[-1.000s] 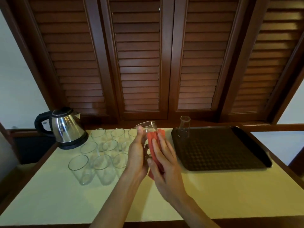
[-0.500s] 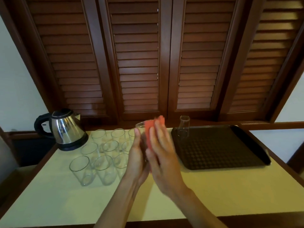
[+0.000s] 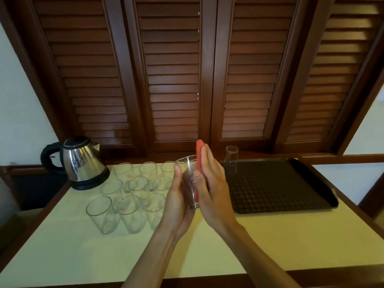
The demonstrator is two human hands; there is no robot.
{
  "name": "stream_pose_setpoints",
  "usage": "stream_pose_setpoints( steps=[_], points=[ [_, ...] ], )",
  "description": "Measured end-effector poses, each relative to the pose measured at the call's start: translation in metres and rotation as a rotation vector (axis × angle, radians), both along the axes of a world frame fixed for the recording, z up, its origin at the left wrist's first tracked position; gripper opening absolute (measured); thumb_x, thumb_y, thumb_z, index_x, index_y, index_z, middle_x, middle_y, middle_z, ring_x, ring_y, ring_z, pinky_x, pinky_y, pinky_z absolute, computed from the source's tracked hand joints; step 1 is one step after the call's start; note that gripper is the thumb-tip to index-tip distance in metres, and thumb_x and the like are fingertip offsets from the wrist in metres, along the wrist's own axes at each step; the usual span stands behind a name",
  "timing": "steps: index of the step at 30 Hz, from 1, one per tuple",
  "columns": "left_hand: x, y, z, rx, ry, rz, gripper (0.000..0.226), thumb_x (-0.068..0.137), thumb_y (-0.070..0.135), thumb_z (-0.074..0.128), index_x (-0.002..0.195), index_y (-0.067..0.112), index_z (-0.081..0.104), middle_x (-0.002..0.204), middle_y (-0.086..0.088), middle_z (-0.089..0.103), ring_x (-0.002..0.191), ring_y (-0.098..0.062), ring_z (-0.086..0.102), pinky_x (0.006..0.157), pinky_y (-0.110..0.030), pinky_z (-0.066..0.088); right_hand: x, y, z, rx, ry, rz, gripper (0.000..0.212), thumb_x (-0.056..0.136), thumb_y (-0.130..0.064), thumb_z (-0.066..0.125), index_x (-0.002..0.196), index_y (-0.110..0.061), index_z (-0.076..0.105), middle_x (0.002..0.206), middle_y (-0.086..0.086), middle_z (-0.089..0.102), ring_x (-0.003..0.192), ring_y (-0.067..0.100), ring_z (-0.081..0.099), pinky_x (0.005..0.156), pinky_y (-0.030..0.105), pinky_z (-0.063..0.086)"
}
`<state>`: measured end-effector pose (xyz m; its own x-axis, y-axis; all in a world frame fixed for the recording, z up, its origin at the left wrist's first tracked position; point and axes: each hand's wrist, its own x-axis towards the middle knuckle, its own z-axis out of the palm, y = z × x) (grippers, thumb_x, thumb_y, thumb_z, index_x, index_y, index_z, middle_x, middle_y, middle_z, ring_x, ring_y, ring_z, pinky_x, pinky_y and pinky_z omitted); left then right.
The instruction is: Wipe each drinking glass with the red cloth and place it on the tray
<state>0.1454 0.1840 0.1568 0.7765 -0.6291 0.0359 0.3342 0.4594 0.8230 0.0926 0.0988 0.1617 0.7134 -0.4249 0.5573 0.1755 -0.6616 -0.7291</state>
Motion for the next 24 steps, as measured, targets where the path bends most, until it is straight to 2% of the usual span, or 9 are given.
stream_pose_setpoints(
  steps=[4, 8, 9, 11, 13, 17, 20, 22, 24],
  points=[
    [0.008, 0.001, 0.012, -0.062, 0.067, 0.05, 0.065, 0.106, 0.056, 0.032, 0.127, 0.01, 0.073, 0.133, -0.022, 0.069, 0.128, -0.033, 0.065, 0.11, -0.047, 0.046, -0.015, 0.028, -0.026, -0.179, -0.064, 0.118, 0.054, 0.107, -0.035, 0.032, 0.159, -0.027, 0.018, 0.17, -0.012, 0.003, 0.157, 0.017, -0.003, 0.128, 0.039, 0.004],
    [0.0, -0.001, 0.007, 0.04, -0.046, 0.036, 0.054, 0.108, 0.045, 0.033, 0.139, 0.012, 0.063, 0.137, -0.016, 0.068, 0.132, -0.028, 0.063, 0.112, -0.048, 0.044, 0.001, 0.001, -0.004, 0.011, -0.023, 0.026, 0.053, 0.106, -0.046, 0.028, 0.157, -0.038, 0.014, 0.166, -0.025, 0.002, 0.156, 0.007, 0.001, 0.127, 0.043, 0.017],
    [0.001, 0.0, 0.008, 0.058, -0.06, 0.034, 0.054, 0.109, 0.044, 0.032, 0.141, 0.012, 0.061, 0.136, -0.015, 0.068, 0.131, -0.028, 0.063, 0.111, -0.047, 0.046, 0.0, 0.002, -0.001, 0.011, -0.032, 0.02, 0.054, 0.106, -0.046, 0.028, 0.157, -0.038, 0.012, 0.166, -0.025, 0.001, 0.156, 0.007, 0.002, 0.127, 0.041, 0.018],
    [0.007, 0.001, 0.014, 0.056, -0.06, 0.04, 0.055, 0.108, 0.046, 0.032, 0.137, 0.011, 0.064, 0.131, -0.016, 0.071, 0.128, -0.028, 0.065, 0.104, -0.043, 0.051, -0.008, 0.015, -0.014, -0.098, -0.071, 0.069, 0.054, 0.107, -0.039, 0.032, 0.158, -0.033, 0.015, 0.168, -0.019, 0.002, 0.157, 0.013, -0.002, 0.127, 0.033, 0.008],
    [0.011, -0.001, 0.016, 0.091, -0.066, 0.062, 0.054, 0.108, 0.048, 0.032, 0.13, 0.014, 0.068, 0.124, -0.014, 0.075, 0.122, -0.027, 0.069, 0.099, -0.04, 0.056, -0.016, 0.023, -0.026, -0.162, -0.089, 0.099, 0.054, 0.108, -0.033, 0.034, 0.159, -0.029, 0.018, 0.169, -0.015, 0.003, 0.157, 0.017, -0.005, 0.127, 0.032, 0.004],
    [0.0, -0.005, 0.008, 0.211, -0.102, 0.027, 0.054, 0.111, 0.046, 0.025, 0.136, 0.021, 0.065, 0.128, -0.006, 0.074, 0.128, -0.021, 0.065, 0.109, -0.046, 0.05, 0.003, -0.002, 0.001, 0.005, -0.056, -0.025, 0.054, 0.109, -0.038, 0.029, 0.159, -0.031, 0.011, 0.168, -0.019, -0.002, 0.156, 0.007, 0.004, 0.126, 0.041, 0.023],
    [0.009, -0.002, 0.017, 0.14, -0.07, 0.018, 0.066, 0.103, 0.06, 0.03, 0.136, 0.015, 0.065, 0.131, -0.012, 0.072, 0.129, -0.025, 0.065, 0.111, -0.046, 0.047, -0.006, 0.012, -0.017, -0.108, -0.078, 0.064, 0.055, 0.11, -0.026, 0.035, 0.16, -0.025, 0.013, 0.17, -0.01, -0.002, 0.157, 0.013, -0.001, 0.127, 0.04, 0.014],
    [0.013, -0.001, 0.022, 0.132, -0.113, 0.042, 0.068, 0.099, 0.064, 0.035, 0.135, 0.015, 0.066, 0.13, -0.012, 0.072, 0.127, -0.026, 0.066, 0.109, -0.049, 0.05, -0.012, 0.016, -0.026, -0.114, -0.062, 0.143, 0.055, 0.11, -0.03, 0.033, 0.16, -0.027, 0.012, 0.17, -0.009, -0.002, 0.156, 0.01, -0.001, 0.127, 0.03, 0.011],
    [0.005, -0.003, 0.016, 0.206, -0.191, 0.043, 0.058, 0.098, 0.059, 0.04, 0.135, 0.022, 0.067, 0.13, -0.008, 0.072, 0.126, -0.023, 0.066, 0.107, -0.053, 0.052, -0.003, 0.002, -0.014, 0.014, -0.053, 0.108, 0.055, 0.108, -0.047, 0.027, 0.157, -0.036, 0.006, 0.167, -0.02, -0.002, 0.152, -0.005, 0.004, 0.12, 0.011, 0.014]
  ],
)
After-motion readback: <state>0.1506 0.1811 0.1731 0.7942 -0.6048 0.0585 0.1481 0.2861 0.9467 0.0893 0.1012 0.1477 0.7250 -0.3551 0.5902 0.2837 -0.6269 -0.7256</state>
